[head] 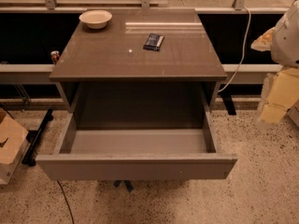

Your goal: Place rxbar blueberry into top drawer

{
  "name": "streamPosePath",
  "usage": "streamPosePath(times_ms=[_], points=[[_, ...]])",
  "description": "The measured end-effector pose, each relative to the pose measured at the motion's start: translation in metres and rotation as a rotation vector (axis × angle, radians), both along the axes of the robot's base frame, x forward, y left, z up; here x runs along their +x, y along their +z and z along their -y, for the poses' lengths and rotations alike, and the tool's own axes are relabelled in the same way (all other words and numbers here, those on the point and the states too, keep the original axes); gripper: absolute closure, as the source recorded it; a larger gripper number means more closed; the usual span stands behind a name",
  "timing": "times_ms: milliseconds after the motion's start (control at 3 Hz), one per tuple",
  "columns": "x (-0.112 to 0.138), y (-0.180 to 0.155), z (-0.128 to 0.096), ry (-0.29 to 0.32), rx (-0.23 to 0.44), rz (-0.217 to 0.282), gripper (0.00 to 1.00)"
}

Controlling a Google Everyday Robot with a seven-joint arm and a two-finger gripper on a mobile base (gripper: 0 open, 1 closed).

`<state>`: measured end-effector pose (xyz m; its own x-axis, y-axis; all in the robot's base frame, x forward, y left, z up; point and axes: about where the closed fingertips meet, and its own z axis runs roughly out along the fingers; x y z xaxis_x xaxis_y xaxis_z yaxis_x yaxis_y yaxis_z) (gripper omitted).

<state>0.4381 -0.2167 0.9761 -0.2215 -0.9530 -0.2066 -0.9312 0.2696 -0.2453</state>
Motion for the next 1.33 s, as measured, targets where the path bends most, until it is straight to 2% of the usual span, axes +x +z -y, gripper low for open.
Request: streamPosePath(times_ms=[333, 667, 1333], points=[[0.001, 0.000, -0.002, 0.002, 0.007, 0.004, 0.00], [0.009, 0.001, -0.019, 0.021, 0.076, 0.039, 0.00], [0.059, -0.013, -0.088, 0.085, 0.271, 0.083, 0.00]])
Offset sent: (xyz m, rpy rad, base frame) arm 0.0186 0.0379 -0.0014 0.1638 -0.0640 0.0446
